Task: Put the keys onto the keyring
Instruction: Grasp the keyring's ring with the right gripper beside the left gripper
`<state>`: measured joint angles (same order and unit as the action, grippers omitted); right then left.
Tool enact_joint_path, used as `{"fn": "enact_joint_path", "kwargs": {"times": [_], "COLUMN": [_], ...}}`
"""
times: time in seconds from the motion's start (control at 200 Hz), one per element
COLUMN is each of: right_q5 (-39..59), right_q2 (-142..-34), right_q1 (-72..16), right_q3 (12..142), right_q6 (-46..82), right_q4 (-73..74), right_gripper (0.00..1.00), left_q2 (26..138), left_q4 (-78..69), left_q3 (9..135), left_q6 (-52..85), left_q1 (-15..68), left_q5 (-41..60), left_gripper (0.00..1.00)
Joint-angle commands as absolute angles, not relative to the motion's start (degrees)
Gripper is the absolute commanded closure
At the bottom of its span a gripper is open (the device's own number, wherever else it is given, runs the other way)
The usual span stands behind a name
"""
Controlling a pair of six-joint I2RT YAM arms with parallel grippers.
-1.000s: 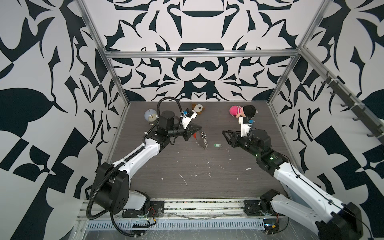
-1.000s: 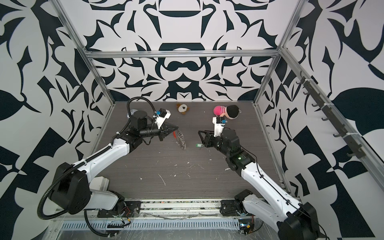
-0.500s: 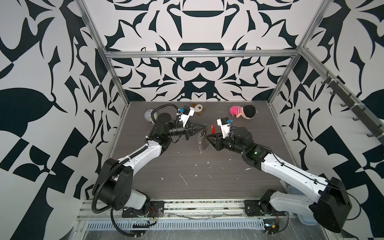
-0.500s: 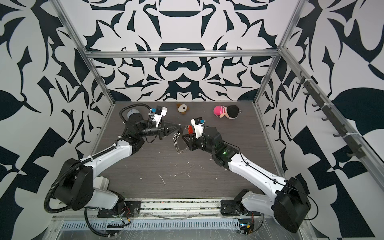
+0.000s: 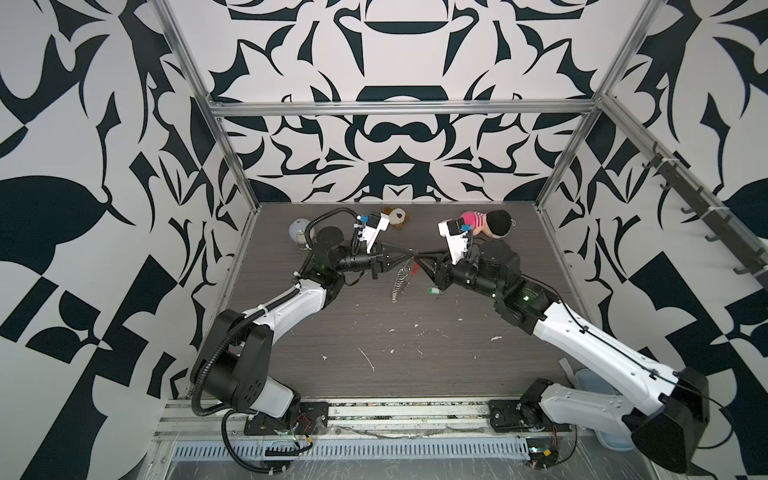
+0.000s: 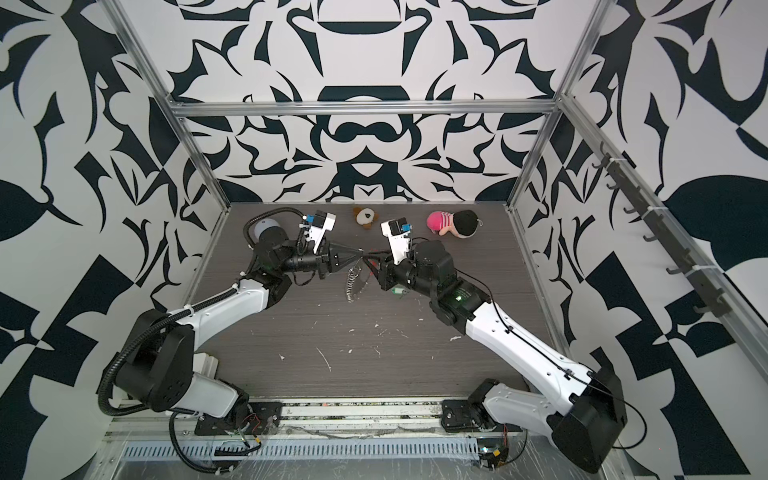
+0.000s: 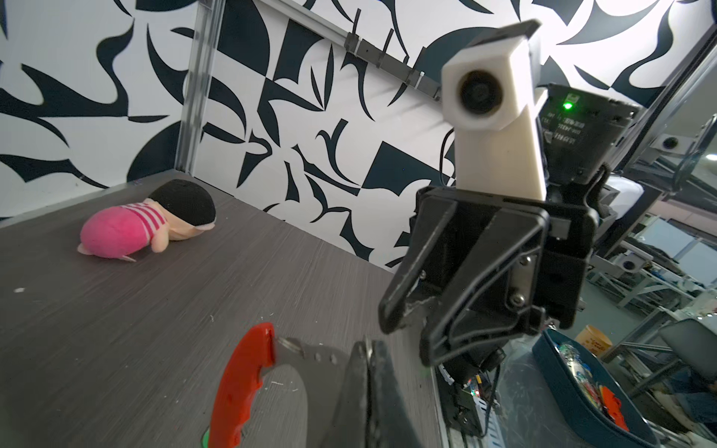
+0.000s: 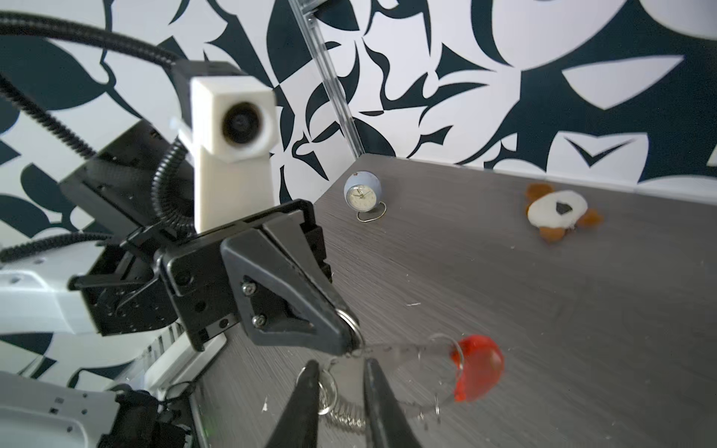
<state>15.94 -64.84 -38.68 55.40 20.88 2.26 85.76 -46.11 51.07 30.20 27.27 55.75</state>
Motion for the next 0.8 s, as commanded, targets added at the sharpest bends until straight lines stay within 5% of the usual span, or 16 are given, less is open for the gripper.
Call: {"fn": "enact_joint_path", "kwargs": {"times": [0.0,0.795], "right_q5": [18.1,28.5], "right_q2": [-64.3,-65.0], "right_q1": [-38.7,-36.1], "right_q3": [58.2,61.7], "right_q6": [17.8,18.3], "right_q4": [1.3,2.1], "right_gripper": [0.83,0.78], "left_q2": [86.1,93.0], "left_q4": [-51.5,-82.5], "left_q3": [53.1,55.3], "left_q6": [35.2,64.9], "left_q1": [26.9,24.0], "left_q5": [59.0,62.2], "left_gripper": [1.00,1.00]}}
